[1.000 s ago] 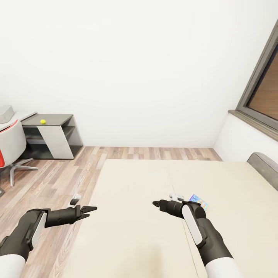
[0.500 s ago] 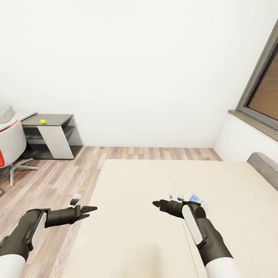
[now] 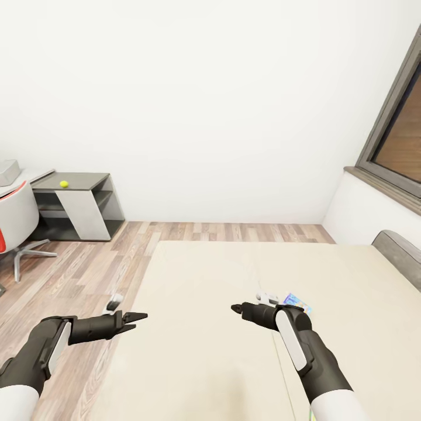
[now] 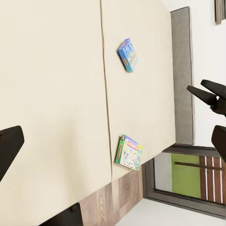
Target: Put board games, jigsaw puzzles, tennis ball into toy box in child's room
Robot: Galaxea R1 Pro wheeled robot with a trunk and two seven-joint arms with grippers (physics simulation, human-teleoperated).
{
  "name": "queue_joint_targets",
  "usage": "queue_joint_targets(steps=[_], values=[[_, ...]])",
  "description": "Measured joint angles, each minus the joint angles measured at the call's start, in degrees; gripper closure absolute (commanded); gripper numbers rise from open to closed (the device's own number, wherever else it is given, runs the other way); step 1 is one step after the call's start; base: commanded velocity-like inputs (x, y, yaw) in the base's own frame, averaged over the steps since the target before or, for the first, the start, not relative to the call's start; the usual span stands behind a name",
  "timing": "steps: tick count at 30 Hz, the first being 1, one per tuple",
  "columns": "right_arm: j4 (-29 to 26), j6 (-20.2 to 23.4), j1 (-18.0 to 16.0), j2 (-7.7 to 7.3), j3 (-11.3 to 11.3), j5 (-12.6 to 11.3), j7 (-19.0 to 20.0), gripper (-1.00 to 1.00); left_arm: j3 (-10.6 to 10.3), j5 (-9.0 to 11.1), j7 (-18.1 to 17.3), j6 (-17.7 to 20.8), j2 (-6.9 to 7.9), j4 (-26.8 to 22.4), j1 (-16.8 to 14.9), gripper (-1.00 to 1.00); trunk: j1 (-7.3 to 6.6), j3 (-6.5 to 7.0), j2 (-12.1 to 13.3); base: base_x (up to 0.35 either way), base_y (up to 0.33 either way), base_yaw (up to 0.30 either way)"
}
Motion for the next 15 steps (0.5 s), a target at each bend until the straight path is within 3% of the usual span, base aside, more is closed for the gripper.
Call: queue_joint_targets(steps=[15], values=[[-0.01,0.00,0.00,0.11,0.08,-0.03,0.05,-1.00,0.06,-0.01,-0.03,0.00,-0.01,-0.01,0.00,-1.00,0.00,0.04,0.00,-0.002,-0.003,-0.013]])
